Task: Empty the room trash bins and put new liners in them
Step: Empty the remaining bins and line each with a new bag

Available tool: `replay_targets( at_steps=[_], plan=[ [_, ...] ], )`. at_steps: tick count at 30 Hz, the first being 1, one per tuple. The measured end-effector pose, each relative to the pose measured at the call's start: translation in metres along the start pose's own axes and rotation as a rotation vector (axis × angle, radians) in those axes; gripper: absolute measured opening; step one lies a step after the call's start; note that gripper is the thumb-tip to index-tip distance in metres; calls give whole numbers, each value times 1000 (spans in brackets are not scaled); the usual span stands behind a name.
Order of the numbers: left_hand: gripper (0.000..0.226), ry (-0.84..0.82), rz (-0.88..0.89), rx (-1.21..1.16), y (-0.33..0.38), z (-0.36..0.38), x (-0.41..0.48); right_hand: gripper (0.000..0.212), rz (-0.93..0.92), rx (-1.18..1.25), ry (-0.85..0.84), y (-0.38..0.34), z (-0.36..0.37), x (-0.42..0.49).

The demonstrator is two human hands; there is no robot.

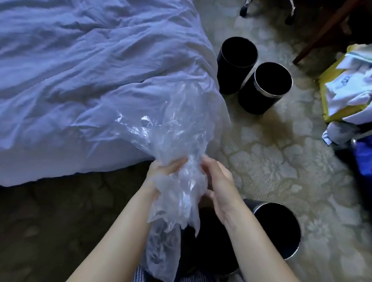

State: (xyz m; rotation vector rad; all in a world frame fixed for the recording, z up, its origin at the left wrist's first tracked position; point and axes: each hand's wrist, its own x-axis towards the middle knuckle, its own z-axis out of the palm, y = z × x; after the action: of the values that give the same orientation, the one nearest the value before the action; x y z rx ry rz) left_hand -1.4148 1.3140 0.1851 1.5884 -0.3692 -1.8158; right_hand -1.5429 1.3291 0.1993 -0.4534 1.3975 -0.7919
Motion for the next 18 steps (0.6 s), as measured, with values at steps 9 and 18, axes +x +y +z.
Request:
replay_targets(
  at_steps=[9, 18],
  plan=[
    [19, 188, 87, -160, -103, 25, -27, 18, -100, -140, 43, 63, -43, -18],
    [80, 240, -19, -311, -177, -18, -33, 34, -20, -42, 318, 152, -61, -2]
  ],
)
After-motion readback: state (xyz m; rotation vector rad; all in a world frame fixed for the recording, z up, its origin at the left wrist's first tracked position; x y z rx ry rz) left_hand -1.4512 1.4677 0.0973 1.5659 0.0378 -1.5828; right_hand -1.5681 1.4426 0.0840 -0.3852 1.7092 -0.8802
